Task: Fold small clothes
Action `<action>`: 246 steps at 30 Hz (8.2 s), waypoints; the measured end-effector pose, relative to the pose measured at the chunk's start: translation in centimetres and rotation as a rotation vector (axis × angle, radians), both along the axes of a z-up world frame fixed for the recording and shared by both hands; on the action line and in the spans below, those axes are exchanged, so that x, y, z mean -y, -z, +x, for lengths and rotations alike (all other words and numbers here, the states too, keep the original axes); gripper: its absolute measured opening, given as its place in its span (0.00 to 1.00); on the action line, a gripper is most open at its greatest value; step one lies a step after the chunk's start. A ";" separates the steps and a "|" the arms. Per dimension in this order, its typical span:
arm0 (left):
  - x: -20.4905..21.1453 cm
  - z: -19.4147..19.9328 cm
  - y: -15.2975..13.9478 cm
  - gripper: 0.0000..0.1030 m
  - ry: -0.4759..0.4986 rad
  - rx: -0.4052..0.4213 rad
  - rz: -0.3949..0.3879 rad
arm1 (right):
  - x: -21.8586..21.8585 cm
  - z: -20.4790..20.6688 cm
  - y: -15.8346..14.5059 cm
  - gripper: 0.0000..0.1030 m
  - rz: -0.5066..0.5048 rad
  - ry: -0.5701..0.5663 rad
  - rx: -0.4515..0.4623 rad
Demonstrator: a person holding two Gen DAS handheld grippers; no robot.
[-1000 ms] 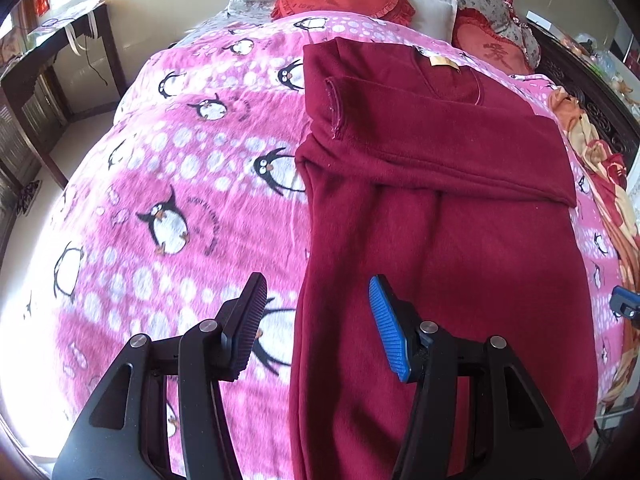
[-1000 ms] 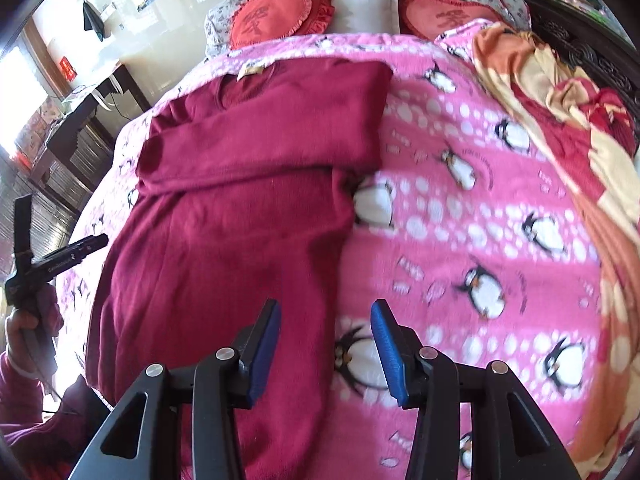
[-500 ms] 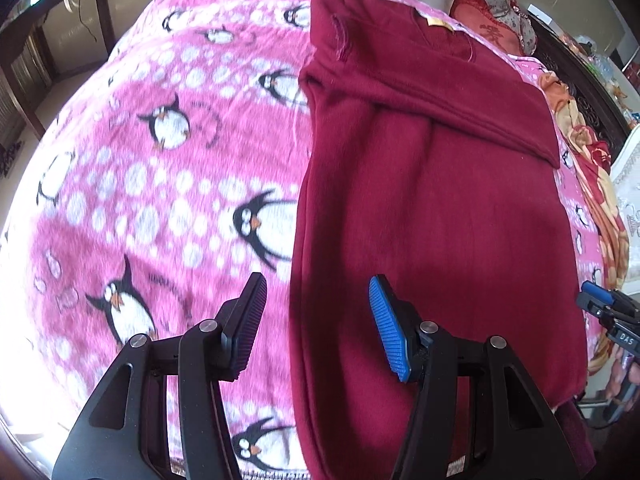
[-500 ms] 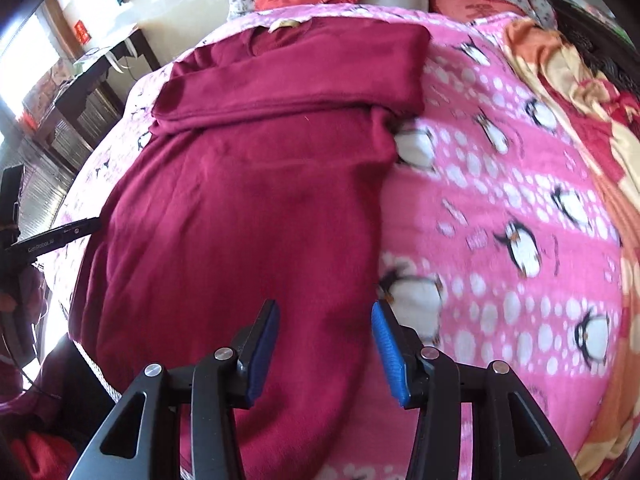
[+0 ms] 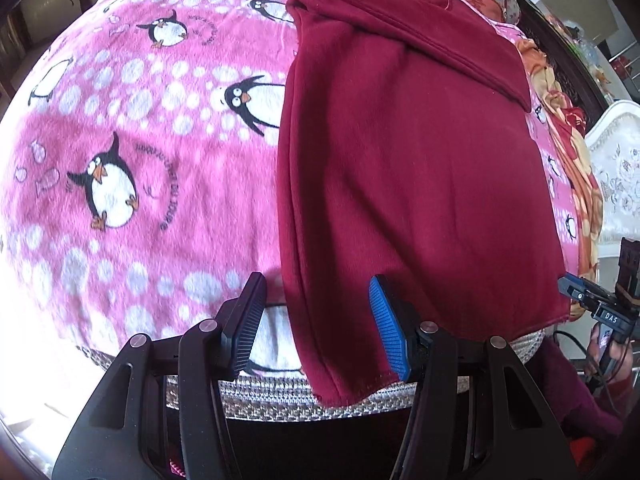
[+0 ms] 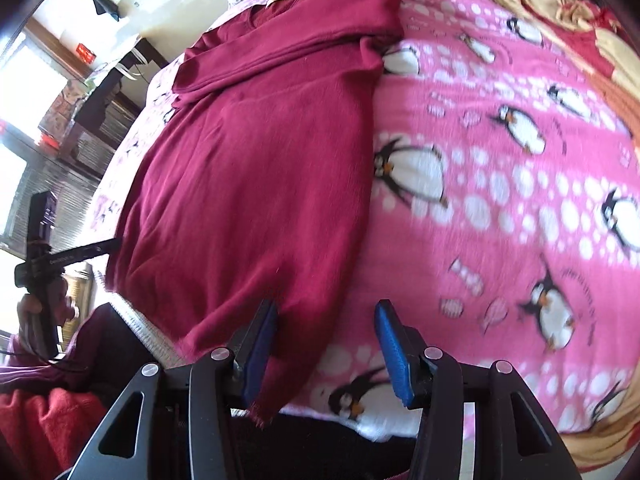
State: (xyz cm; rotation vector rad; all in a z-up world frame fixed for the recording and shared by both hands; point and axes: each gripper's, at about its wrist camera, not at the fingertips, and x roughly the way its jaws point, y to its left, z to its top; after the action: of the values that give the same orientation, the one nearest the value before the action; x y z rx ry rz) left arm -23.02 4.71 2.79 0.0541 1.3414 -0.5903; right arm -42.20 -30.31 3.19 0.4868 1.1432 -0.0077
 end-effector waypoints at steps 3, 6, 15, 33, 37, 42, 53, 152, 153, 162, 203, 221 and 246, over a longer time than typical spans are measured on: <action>-0.3 -0.1 0.1 0.52 -0.016 -0.013 -0.012 | -0.2 -0.7 0.1 0.50 0.046 0.005 0.020; -0.2 -0.1 0.1 0.53 -0.015 -0.013 -0.008 | -0.4 -0.8 0.0 0.51 0.059 0.004 0.027; 0.7 -0.4 0.6 0.66 0.002 -0.056 -0.053 | -1.0 0.0 0.2 0.51 0.107 -0.056 0.059; 3.8 2.8 -3.7 0.07 0.082 0.024 -0.096 | 2.4 2.4 -3.4 0.08 0.251 -0.017 0.302; 5.0 6.2 -6.2 0.07 0.046 0.094 -0.150 | 3.6 5.4 -5.6 0.08 0.195 -0.014 0.371; 7.6 10.6 -8.4 0.07 0.033 0.187 -0.185 | 5.8 9.5 -7.5 0.07 0.149 0.029 0.441; 13.4 22.2 -10.0 0.07 -0.015 0.251 -0.226 | 11.7 19.0 -9.8 0.07 0.100 0.096 0.485; 9.2 18.5 -0.3 0.70 -0.129 0.266 0.067 | 5.8 24.7 -4.0 0.38 -0.153 -0.019 0.130; 9.2 18.5 -0.3 0.70 -0.130 0.265 0.066 | 5.5 25.0 -3.6 0.38 -0.155 -0.024 0.122; 8.2 17.6 0.3 0.70 -0.132 0.247 0.039 | 3.6 26.7 -3.9 0.41 -0.147 -0.034 0.118; 3.6 16.4 1.5 0.73 -0.176 0.235 -0.131 | -11.6 50.3 -4.8 0.36 -0.183 -0.174 0.186; 4.0 16.2 1.3 0.74 -0.186 0.239 -0.123 | -17.6 50.7 -1.4 0.61 -0.529 -0.254 0.112; 9.0 21.5 1.1 0.78 -0.129 0.242 -0.207 | -10.2 47.7 -5.5 0.15 -0.136 -0.213 0.207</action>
State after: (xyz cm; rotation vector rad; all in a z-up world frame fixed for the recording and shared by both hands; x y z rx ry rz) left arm -1.54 -4.25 1.67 -0.1251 1.0361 -0.5902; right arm 5.48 -20.11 8.71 0.2377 0.9788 0.1458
